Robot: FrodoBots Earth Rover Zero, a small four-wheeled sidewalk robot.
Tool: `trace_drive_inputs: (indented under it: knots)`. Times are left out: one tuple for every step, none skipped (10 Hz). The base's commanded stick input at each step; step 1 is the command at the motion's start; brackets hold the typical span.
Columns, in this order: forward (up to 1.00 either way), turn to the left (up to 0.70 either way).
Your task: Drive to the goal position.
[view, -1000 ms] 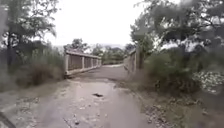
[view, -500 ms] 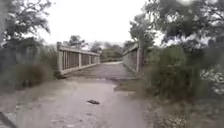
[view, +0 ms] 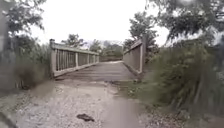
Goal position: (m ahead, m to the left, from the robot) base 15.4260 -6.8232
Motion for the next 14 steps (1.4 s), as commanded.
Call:
trace_drive_inputs:
  knots:
    - [0.70, 0.00]
    - [0.70, 0.00]
    - [0.70, 0.00]
    - [0.70, 0.00]
    - [0.70, 0.00]
    - [0.70, 0.00]
    - [0.70, 0.00]
    - [0.70, 0.00]
    - [0.70, 0.00]
    - [0.70, 0.00]
    - [0.70, 0.00]
    - [0.70, 0.00]
    - [0.70, 0.00]
    - [0.70, 0.00]
